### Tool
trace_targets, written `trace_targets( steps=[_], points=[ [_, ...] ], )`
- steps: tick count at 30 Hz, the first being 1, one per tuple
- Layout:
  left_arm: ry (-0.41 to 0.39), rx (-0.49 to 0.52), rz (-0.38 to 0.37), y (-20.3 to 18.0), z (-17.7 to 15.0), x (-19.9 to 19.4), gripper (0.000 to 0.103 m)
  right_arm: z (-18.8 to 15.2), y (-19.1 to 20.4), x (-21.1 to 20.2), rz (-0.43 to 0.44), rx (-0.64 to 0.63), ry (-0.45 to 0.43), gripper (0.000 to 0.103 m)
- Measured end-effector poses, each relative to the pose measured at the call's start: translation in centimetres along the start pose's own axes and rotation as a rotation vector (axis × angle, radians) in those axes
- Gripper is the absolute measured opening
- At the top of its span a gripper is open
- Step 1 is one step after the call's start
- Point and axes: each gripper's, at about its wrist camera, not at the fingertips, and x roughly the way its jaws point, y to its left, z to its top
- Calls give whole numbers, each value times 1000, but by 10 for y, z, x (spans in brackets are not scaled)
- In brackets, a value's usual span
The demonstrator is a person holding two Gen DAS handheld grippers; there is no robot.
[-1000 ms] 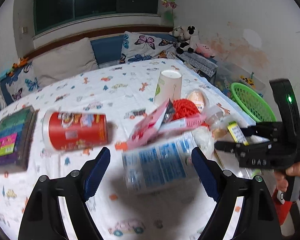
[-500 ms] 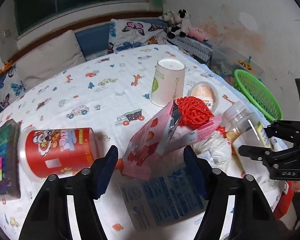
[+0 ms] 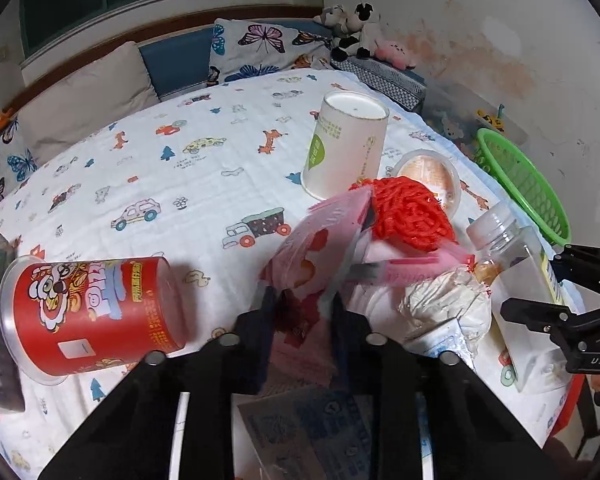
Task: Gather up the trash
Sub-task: 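Grasp the pink snack wrapper with the left tool while the right tool lifts the bottle, then drop the bottle and pink wrapper into the green basket with both tools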
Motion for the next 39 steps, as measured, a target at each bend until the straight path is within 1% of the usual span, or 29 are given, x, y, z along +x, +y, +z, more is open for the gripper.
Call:
trace_targets(
  steps=[1, 4, 10, 15, 21, 24, 30, 36, 39],
  points=[
    [-4, -6, -1, 1, 0, -1, 19, -1, -1, -2, 8, 5, -2, 51],
    [-19, -26, -4, 3, 2, -9, 16, -2, -2, -9, 16, 9, -18, 51],
    [-59, -41, -18, -2, 7, -31, 16, 0, -8, -28, 49, 29, -49, 50],
    [-90, -26, -39, -17, 14, -50, 16, 3, -20, -50, 60, 50, -92, 50],
    [-119, 16, -62, -45, 26, -66, 16, 3, -43, -70, 49, 78, -122, 50],
    [-124, 29, -87, -61, 35, -69, 15, 3, -60, -80, 36, 102, -134, 50],
    [-125, 35, -139, -91, 53, -69, 15, 4, -112, -96, -16, 172, -147, 50],
    [-118, 61, -173, -123, 70, -58, 15, 6, -181, -102, -134, 239, -150, 50],
    [-111, 77, -185, -138, 78, -51, 15, 7, -210, -100, -170, 265, -144, 50]
  ],
)
